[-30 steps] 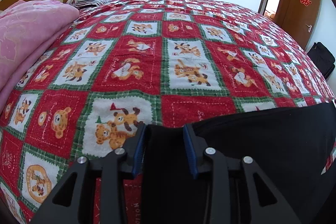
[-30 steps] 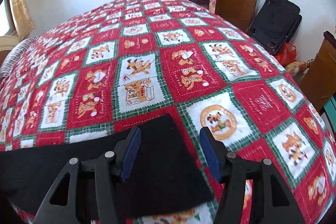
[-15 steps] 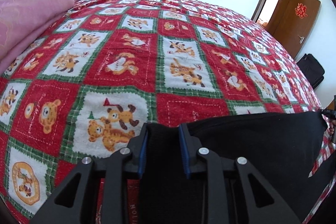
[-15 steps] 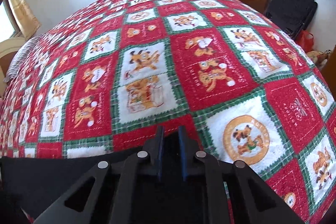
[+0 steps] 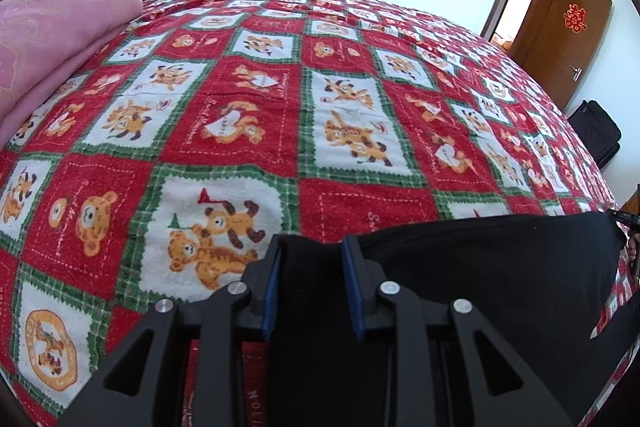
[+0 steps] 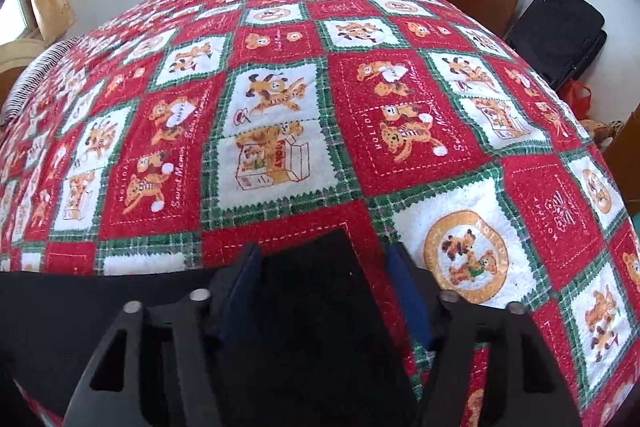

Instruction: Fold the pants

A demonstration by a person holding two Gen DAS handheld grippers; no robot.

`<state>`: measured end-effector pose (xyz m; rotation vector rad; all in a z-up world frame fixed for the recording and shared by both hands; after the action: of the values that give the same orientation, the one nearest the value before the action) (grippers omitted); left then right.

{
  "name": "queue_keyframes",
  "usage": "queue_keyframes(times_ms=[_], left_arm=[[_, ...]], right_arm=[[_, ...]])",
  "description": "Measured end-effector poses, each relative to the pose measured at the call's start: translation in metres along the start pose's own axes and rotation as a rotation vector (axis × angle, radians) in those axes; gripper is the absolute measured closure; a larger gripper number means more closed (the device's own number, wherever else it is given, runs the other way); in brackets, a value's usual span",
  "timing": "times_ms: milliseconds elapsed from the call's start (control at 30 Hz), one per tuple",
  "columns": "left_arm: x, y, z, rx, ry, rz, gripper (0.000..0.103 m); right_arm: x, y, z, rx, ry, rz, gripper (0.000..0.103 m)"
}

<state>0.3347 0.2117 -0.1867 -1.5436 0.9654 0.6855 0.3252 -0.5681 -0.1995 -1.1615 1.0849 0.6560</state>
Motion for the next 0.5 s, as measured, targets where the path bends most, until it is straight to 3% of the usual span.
queue_keyframes(times_ms=[33, 133, 267, 500], left_arm=[[0.0, 0.0, 0.0, 0.002, 0.012, -0.001, 0.083], [-0.004, 0.001, -0.001, 0.012, 0.04, -0.013, 0.09], [-0.014, 0.001, -0.002, 0.021, 0.057, -0.056, 0.09], [-0.045, 0.002, -0.002, 0.041, 0.103, -0.161, 0.09]], right_arm=[[-0.002, -0.001, -0.004, 0.018, -0.025, -0.002, 0.075], [-0.005, -0.002, -0.01, 0.039, -0.07, -0.001, 0.089], [-0.017, 0.003, -0.001, 0.013, -0.065, -0.032, 0.093], [-0.077, 0.018, -0.005, 0.029, -0.136, -0.195, 0.093]])
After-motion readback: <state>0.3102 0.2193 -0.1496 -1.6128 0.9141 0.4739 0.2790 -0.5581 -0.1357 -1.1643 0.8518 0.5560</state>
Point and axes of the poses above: each gripper's, at about its wrist camera, not at the fingertips, and x roughly the way its jaws point, z to its left, y to its underside, the point moved 1 cm from there along x, roughly the way its jaws point, and after that the axes turned 8 degrees about z, right-handed, at the moved point
